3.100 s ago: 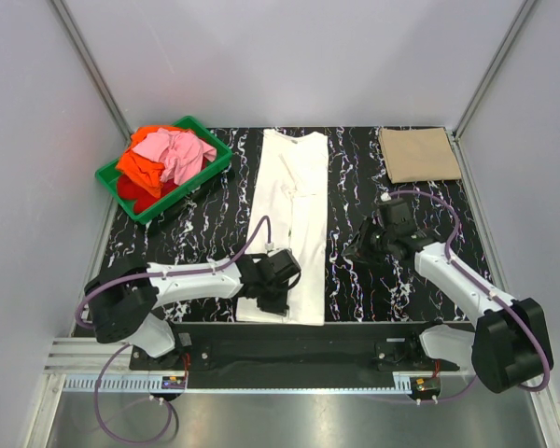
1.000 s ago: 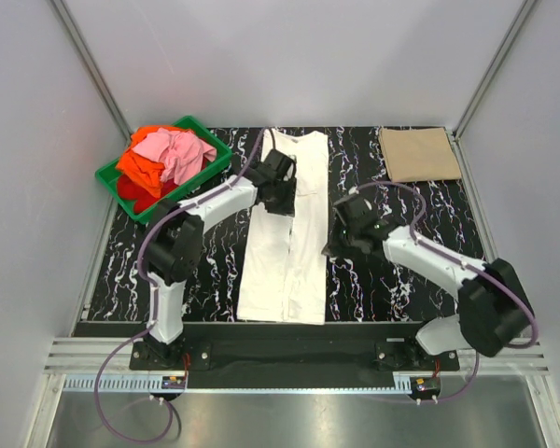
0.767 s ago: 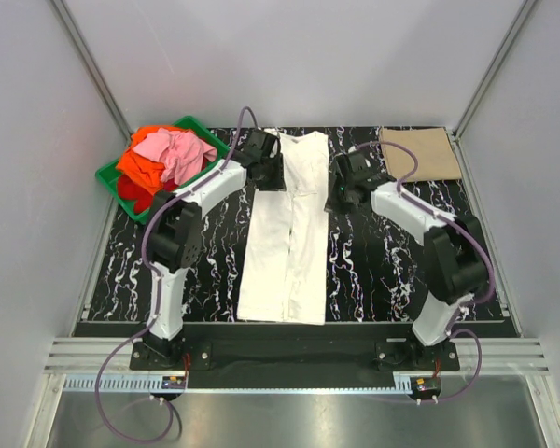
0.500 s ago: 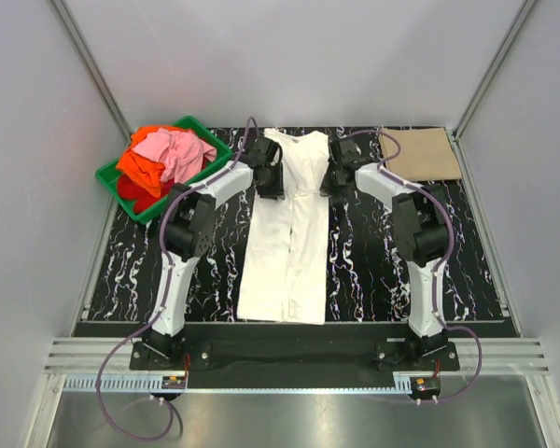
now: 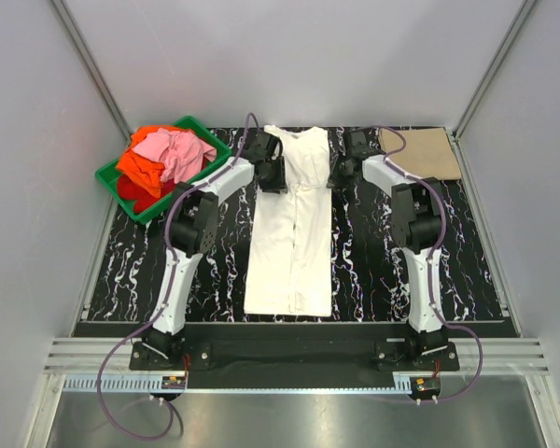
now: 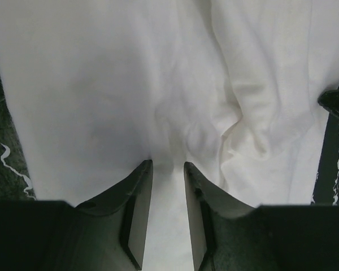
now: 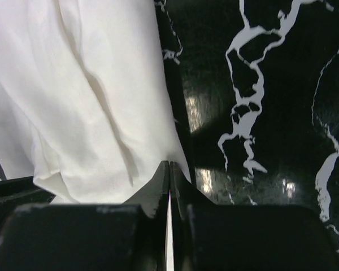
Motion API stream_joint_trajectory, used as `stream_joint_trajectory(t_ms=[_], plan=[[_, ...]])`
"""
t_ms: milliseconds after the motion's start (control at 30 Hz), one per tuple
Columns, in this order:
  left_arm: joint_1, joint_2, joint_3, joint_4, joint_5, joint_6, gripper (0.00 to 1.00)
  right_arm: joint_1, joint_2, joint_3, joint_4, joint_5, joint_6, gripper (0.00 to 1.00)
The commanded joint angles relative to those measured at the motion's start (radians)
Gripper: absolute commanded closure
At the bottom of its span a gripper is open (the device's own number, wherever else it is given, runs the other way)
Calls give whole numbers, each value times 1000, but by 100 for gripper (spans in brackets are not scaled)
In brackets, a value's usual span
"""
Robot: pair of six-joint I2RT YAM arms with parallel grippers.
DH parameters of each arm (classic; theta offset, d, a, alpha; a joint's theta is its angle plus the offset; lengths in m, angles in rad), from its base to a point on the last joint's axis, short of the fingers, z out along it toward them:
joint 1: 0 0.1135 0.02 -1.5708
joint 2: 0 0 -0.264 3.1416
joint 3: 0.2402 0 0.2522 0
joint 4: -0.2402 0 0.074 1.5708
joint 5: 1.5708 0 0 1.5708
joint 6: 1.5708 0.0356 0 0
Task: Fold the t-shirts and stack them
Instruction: Fold the tshirt
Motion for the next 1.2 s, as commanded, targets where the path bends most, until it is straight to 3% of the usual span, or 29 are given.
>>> stream_joint_trajectory(t_ms=[0, 133, 300, 500, 700, 900, 1167], plan=[[8, -152, 25, -45, 59, 35, 63, 1, -120, -6, -57, -71, -29, 97], [5, -387, -188, -43, 120, 40, 62, 2, -377, -221, -85, -110, 37, 90], [-30, -706, -502, -43, 159, 77, 61, 62, -645, -627, -81, -145, 95, 92], [-151, -1042, -914, -5, 118, 57, 56, 321, -913, -990, -90, -78, 261, 100], [-201, -1288, -1238, 20, 41, -73, 55, 518, -1053, -1172, -68, 19, 447, 100], [-202, -1317, -1390, 92, 44, -166, 53, 558, -1032, -1195, -56, 57, 464, 100], [-204, -1285, -1446, 96, 16, -195, 54, 565, -983, -1218, -51, 88, 464, 100]])
